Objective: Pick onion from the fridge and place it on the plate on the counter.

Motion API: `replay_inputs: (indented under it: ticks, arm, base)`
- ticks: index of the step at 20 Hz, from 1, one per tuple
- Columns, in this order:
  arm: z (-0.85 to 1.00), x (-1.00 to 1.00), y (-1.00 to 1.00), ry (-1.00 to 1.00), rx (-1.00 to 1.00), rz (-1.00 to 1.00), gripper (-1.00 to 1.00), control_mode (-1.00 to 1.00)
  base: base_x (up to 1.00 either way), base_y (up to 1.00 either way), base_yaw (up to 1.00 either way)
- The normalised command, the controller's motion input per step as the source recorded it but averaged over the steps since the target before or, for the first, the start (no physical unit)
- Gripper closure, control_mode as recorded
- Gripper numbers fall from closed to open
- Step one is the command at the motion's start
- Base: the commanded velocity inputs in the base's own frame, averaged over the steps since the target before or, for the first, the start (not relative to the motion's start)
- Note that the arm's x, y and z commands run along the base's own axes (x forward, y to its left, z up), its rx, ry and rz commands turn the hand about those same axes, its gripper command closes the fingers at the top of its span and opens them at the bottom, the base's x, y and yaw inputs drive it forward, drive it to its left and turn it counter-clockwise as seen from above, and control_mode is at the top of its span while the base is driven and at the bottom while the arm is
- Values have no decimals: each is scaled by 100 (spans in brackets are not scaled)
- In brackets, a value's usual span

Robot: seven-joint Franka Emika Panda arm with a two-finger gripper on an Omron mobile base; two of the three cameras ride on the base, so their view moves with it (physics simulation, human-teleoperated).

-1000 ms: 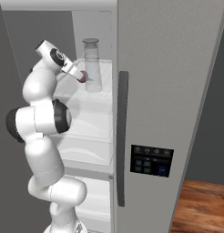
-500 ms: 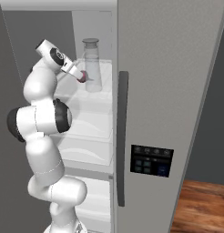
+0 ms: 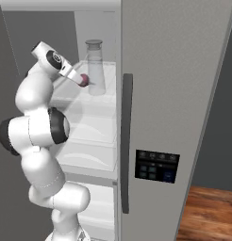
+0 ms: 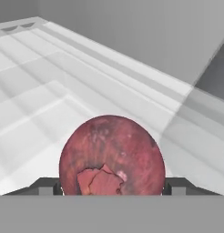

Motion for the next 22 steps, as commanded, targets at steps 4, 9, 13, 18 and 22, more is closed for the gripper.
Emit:
replay_inputs:
  ticks: [4,9,13,18,22]
  arm:
    - [0,-83,0,-4,0,8,100,-100]
    - [3,-77,0,-4,0,12,100,-100]
    - [17,-63,-9,0,3,21,100,-100]
    - [14,-65,-16,0,3,26,100,-100]
    - [14,-71,-16,0,10,19,100,-100]
  base:
    - [0,0,0]
    - [0,0,0]
    - [0,0,0]
    - [0,0,0]
    - [0,0,0]
